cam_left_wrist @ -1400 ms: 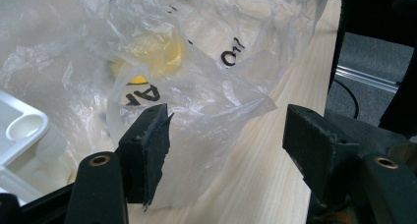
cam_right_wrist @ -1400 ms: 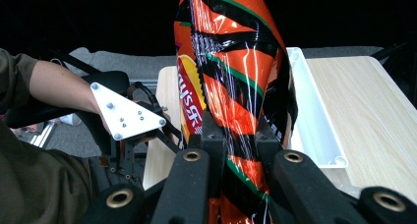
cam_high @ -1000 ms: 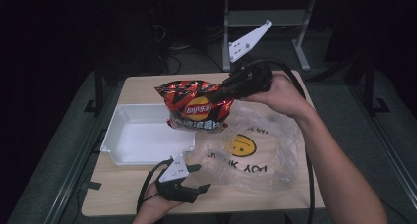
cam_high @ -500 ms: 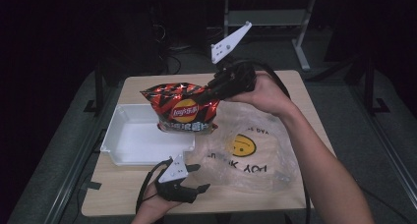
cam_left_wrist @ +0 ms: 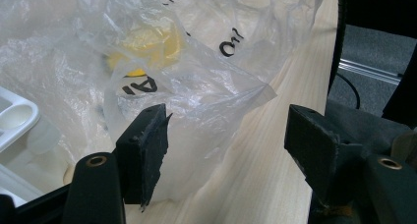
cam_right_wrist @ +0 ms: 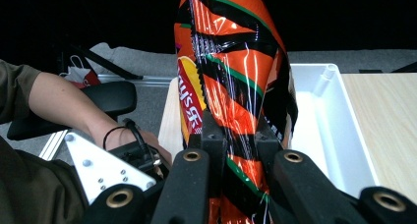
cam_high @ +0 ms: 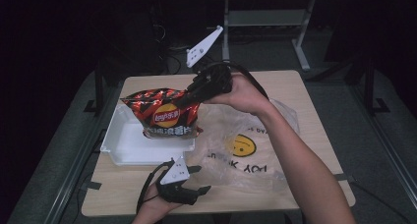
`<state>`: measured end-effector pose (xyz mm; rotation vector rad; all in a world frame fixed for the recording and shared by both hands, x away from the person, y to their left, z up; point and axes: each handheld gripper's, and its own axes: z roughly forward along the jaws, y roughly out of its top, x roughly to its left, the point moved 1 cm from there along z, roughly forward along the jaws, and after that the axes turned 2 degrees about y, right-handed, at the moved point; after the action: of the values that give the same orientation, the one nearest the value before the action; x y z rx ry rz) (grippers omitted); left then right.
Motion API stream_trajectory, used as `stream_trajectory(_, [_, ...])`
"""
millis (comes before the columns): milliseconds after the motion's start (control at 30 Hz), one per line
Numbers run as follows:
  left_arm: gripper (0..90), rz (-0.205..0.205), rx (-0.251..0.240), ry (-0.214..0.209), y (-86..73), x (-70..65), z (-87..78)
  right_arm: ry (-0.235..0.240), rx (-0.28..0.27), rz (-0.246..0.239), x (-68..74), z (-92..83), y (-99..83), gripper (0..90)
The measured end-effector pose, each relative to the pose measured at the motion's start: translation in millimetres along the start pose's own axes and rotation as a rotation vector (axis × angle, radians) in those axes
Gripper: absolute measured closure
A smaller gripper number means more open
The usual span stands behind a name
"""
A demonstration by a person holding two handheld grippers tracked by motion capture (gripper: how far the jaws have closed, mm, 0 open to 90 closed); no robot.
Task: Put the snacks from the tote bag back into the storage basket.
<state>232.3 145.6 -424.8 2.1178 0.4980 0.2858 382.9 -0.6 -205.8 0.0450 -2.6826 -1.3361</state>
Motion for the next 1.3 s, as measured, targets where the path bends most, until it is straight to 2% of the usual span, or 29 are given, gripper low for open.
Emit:
stream_trajectory(167, [32.7, -0.013, -0.008, 0.001, -0.1, -0.8, -0.9, 0.009, 0.012, -0.002, -4.4, 10.9, 1.3, 81.8])
stream_trajectory(300, [32.7, -0.013, -0.015, 0.003, 0.0, -2.1, -0.1, 0.020, 0.021, 0.020, -8.1, 18.5, -0.4, 81.8])
stream_trajectory(400, [32.7, -0.020, -0.026, 0.001, 0.0, -2.9, 0.4, 0.028, 0.009, 0.021, -12.8, 24.2, -3.5, 81.8])
stream_trajectory(500, [32.7, -0.018, -0.018, -0.003, 0.1, -3.1, 0.5, 0.038, 0.018, 0.045, -16.2, 29.5, -6.1, 81.8])
stream_trajectory(533, [32.7, -0.004, -0.021, -0.002, 0.4, -2.3, 0.7, 0.038, 0.021, 0.041, -18.3, 31.7, -7.2, 81.8])
stream_trajectory(1033, [32.4, -0.010, -0.019, -0.010, 1.3, -3.4, 3.5, 0.062, 0.027, 0.080, -37.7, 58.1, -16.8, 81.8])
stream_trajectory(1100, [32.4, 0.004, -0.004, -0.010, 2.0, -2.7, 2.1, 0.070, 0.025, 0.089, -39.9, 61.5, -19.4, 81.9])
stream_trajectory(1200, [32.4, -0.006, -0.007, -0.015, 2.0, -3.1, 2.5, 0.074, 0.010, 0.086, -42.8, 64.8, -20.6, 81.8])
stream_trajectory(1300, [32.4, -0.015, -0.005, -0.016, 1.0, -2.9, 2.9, 0.078, 0.029, 0.101, -45.0, 69.3, -21.9, 81.8])
